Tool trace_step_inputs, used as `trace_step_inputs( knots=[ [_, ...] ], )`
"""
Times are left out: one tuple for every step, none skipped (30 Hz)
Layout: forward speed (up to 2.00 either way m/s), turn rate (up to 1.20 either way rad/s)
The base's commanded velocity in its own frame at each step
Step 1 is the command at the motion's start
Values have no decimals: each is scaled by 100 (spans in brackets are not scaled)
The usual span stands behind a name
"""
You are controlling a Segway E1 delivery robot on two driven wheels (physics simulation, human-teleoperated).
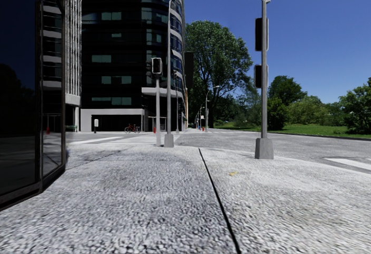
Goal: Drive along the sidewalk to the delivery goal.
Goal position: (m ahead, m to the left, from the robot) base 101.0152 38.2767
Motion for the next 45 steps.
trace_step_inputs(
  knots=[
    [194, 0],
    [194, 0],
    [194, 0],
    [194, 0],
    [194, 0],
    [194, 0],
    [194, 0],
    [194, 0],
    [194, 0],
    [194, 20],
    [194, 41],
    [194, 41],
    [194, 56],
    [194, 69],
    [194, 73],
    [194, 74],
    [194, 74],
    [194, 74],
    [194, 74],
    [194, 68],
    [194, 41],
    [194, 41],
    [194, 16],
    [195, 4],
    [195, 1],
    [195, 0],
    [195, 0],
    [195, 0],
    [195, 0],
    [195, 0],
    [195, 0],
    [195, 0],
    [195, 0],
    [195, 0],
    [195, 0],
    [195, 0],
    [195, 0],
    [195, 1],
    [195, 14],
    [195, 14],
    [195, 56],
    [195, 56],
    [195, 72],
    [195, 85],
    [195, 90]
  ],
)
